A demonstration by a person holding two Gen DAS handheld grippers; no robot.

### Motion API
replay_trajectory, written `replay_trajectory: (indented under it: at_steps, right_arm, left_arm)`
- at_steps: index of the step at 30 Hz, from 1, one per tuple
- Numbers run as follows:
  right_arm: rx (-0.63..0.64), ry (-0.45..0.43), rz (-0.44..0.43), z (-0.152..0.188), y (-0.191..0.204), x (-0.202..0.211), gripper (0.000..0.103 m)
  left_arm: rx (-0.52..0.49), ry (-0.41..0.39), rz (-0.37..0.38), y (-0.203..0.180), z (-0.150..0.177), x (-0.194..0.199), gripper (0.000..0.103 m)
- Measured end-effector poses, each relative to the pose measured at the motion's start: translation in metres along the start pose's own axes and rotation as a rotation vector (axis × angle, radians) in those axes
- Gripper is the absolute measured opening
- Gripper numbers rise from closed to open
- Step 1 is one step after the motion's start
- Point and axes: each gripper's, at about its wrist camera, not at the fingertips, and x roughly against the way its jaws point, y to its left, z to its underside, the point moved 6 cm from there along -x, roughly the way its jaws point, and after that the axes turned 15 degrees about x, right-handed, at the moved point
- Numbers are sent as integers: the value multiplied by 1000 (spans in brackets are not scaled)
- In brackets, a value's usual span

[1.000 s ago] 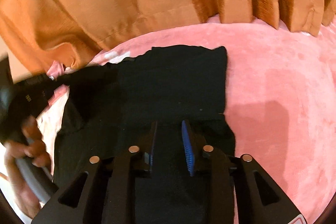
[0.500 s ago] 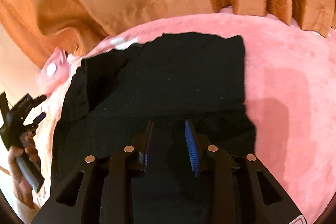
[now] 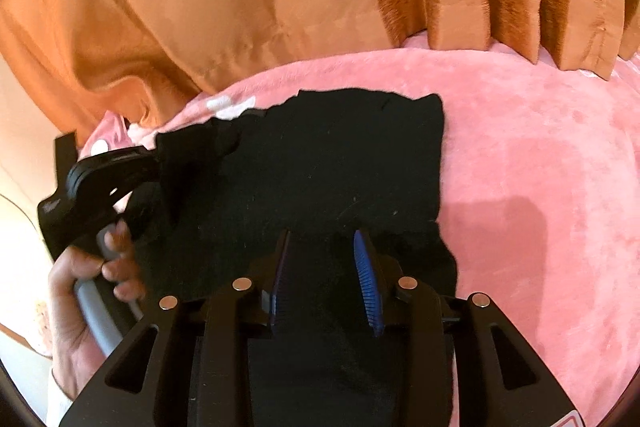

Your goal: Fold small clothes

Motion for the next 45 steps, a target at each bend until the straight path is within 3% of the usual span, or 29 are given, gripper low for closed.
replay_trajectory:
  at_steps: [4, 6, 9, 12, 15, 17, 20, 22, 25, 26, 28, 29, 32, 34, 35, 38, 41, 43, 44, 45]
  right_arm:
    - [-22, -18, 13, -5, -10, 6, 35]
    - [-38, -17, 24, -5, -16, 5, 36]
    - [-53, 0, 28, -3, -24, 2, 36]
    - [-28, 15, 23, -4, -21, -2, 39]
    - [56, 18, 51, -8, -9, -7, 42]
    - [151, 11, 103, -13, 3, -12, 43]
    - [318, 13, 110, -25, 38, -27, 44]
    - [391, 18, 82, -27, 58, -41, 52]
    - [479, 70, 49, -26, 84, -78, 53]
    - [494, 92, 52, -26, 87, -91, 48]
    - [499, 87, 33, -32, 89, -98, 21]
    - [460, 81, 7, -41, 84, -93, 7]
    - [286, -41, -32, -68, 51, -49, 7]
    - [80, -100, -85, -72, 4, -18, 7]
    - [-16, -92, -97, -63, -24, -15, 7]
    - [-124, -15, -52, -35, -64, -30, 7]
    - [-208, 15, -144, -16, -70, -48, 12]
    - [-215, 19, -162, -19, -67, -54, 16]
    - [-211, 19, -162, -22, -66, -55, 19]
    - [-204, 16, -166, -24, -64, -55, 25]
  left_arm:
    - [-308, 49, 60, -79, 60, 10, 11]
    - [-363, 85, 75, -81, 89, 15, 22]
    - [-265, 85, 64, -38, 94, 32, 45]
    - [-85, 6, -31, 43, 65, 57, 48]
    - [87, -24, -108, 99, 38, 68, 49]
    - [217, -10, -41, 118, 20, 71, 49]
    - [213, -48, -61, 121, 6, 75, 52]
    - [214, -52, -51, 126, 3, 75, 52]
    - [208, -65, -44, 130, -1, 80, 48]
    - [199, -72, -52, 130, -3, 79, 42]
    - [181, -82, -65, 128, -13, 74, 19]
    - [183, -81, -63, 130, -16, 73, 10]
    - [229, -110, -25, 134, -28, 83, 6]
    - [223, -134, -31, 135, -34, 89, 6]
    - [224, -135, -42, 136, -35, 89, 6]
    - [262, -112, -54, 142, -32, 82, 6]
    - [222, -129, -65, 134, -32, 85, 7]
    - [223, -119, -56, 132, -34, 83, 18]
    - [233, -101, -44, 132, -34, 80, 31]
    - [245, -93, -37, 133, -34, 77, 33]
